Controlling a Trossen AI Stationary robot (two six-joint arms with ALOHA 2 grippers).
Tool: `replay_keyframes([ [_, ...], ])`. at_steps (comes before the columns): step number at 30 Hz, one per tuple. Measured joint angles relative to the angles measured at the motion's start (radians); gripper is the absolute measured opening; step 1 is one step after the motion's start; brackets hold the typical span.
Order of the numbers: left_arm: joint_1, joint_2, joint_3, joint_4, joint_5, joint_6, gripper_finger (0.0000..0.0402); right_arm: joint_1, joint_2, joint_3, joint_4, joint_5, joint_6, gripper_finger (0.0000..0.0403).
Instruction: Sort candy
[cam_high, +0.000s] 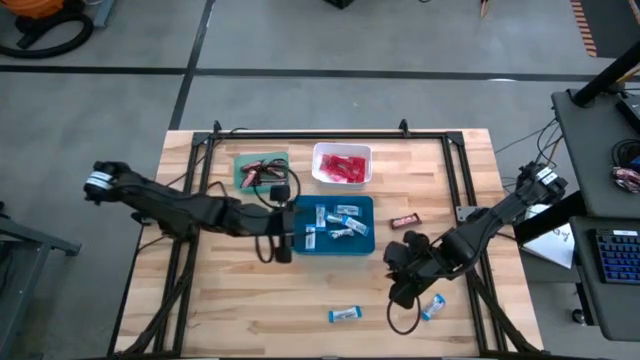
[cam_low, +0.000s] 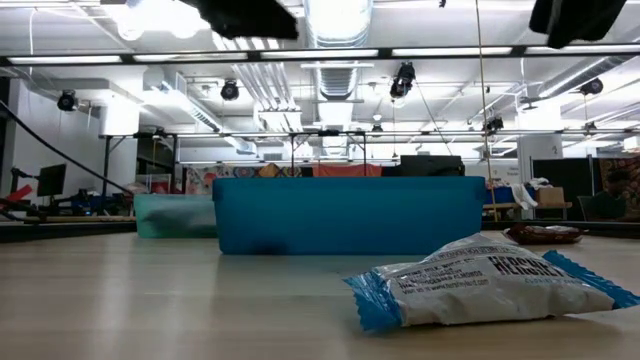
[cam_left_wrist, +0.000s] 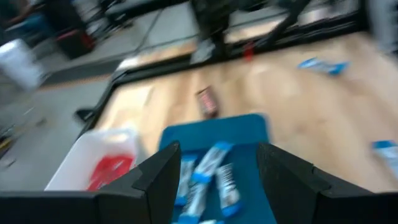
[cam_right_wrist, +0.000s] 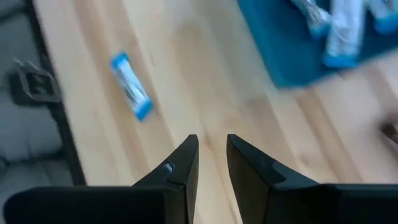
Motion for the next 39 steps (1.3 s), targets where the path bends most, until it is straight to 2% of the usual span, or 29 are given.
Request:
replay_keyframes([
  [3,-0.022,-0.038,0.0,0.003,0.069,0.019,0.0191,-0.01,-0.001,0.037,-0.147,-0.052,-0.002,0.0073],
  [8,-0.051,-0.099,0.0,0.003,0.073,-0.04,0.0191,-0.049,0.0,0.049,-0.384,-0.07,-0.031,0.0073],
  [13,-0.054,-0.16,-0.001,-0.044,0.066,-0.081,0.0191,-0.123,0.0,0.019,-0.482,-0.069,-0.146,0.0073],
  [17,-0.055,-0.199,-0.001,-0.111,-0.005,-0.099,0.0191,-0.173,0.0,-0.025,-0.483,-0.07,-0.314,0.0082],
  [21,-0.055,-0.227,-0.001,-0.159,-0.044,-0.123,0.0191,-0.222,0.0,-0.072,-0.475,-0.087,-0.442,0.0113],
  [26,-0.055,-0.231,-0.003,-0.171,-0.066,-0.125,0.0191,-0.276,-0.003,-0.155,-0.335,-0.084,-0.612,0.0158],
  [32,-0.055,-0.231,-0.003,-0.176,-0.071,-0.105,0.0191,-0.394,-0.004,-0.279,-0.215,-0.089,-0.705,0.0196],
  [39,-0.055,-0.232,-0.011,-0.179,-0.086,-0.104,0.0191,-0.549,-0.005,-0.381,-0.115,-0.122,-0.835,0.0215],
])
